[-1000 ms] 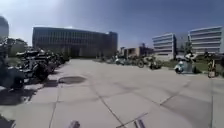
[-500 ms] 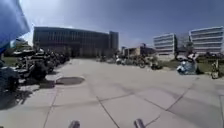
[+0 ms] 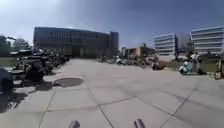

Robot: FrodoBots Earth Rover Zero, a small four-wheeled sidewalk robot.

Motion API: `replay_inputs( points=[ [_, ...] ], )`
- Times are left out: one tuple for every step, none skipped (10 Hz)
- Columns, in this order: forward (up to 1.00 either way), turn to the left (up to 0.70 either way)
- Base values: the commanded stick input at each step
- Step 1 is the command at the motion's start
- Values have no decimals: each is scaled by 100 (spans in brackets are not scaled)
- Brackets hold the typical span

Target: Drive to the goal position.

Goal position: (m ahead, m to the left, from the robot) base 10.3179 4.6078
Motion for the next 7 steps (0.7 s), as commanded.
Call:
replay_inputs(
  points=[
    [85,0],
    [85,0],
    [85,0],
    [85,0],
    [85,0],
    [85,0],
    [85,0]
  ],
)
